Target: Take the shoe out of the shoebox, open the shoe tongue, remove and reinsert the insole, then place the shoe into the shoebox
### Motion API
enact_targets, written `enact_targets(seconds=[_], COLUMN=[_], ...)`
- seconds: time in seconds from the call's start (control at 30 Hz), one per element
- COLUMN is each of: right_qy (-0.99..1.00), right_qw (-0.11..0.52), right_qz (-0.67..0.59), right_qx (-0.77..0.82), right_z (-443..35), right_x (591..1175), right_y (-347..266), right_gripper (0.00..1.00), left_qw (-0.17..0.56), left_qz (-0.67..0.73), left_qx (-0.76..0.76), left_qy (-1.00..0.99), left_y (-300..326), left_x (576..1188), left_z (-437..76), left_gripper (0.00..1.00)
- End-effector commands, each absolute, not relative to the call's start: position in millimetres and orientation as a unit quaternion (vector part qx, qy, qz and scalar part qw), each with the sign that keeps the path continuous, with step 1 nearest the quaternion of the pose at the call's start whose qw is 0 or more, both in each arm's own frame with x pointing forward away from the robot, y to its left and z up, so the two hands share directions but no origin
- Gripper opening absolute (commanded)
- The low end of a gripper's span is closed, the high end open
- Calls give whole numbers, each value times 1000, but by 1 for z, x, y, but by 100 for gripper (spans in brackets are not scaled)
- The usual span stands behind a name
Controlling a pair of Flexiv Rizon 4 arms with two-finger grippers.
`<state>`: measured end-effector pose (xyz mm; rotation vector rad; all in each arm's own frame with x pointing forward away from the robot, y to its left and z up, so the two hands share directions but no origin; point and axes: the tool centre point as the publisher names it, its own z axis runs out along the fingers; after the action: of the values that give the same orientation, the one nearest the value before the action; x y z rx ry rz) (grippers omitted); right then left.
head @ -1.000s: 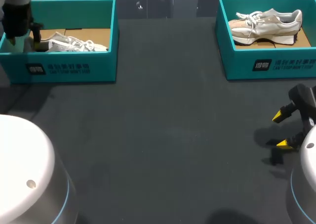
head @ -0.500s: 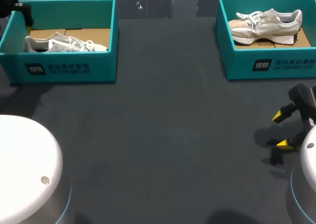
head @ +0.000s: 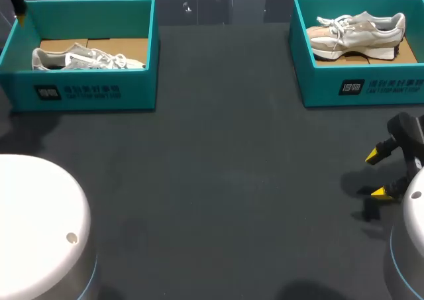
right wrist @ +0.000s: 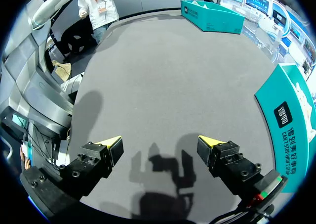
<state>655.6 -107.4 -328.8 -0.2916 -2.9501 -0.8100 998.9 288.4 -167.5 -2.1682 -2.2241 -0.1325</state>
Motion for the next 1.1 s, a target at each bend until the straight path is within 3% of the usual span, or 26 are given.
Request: enact_targets(seconds=[0.03,0.37,0.83,1.1], right_qy=[-960,-960,-943,-932], right_qw=[33,33,61,45], right_qz=[-262,-262,-153,-95], right_qx=[-96,-96,-289,-347], right_z=[-329,-329,-256,-232], right_x=[654,654,749,770], right_y=[-107,-107,-111,-113], right_gripper=[100,100,100,100], left_qw=[16,16,16,16], left_qz=[-42,-42,-42,-42], left_qx=[-698,-698,-698,-698], left_qy=[-715,-715,-715,-715], left_y=[290,290,290,290], left_x=[998,998,998,998], left_z=[-164,-164,-164,-164], left_gripper=[100,100,100,100])
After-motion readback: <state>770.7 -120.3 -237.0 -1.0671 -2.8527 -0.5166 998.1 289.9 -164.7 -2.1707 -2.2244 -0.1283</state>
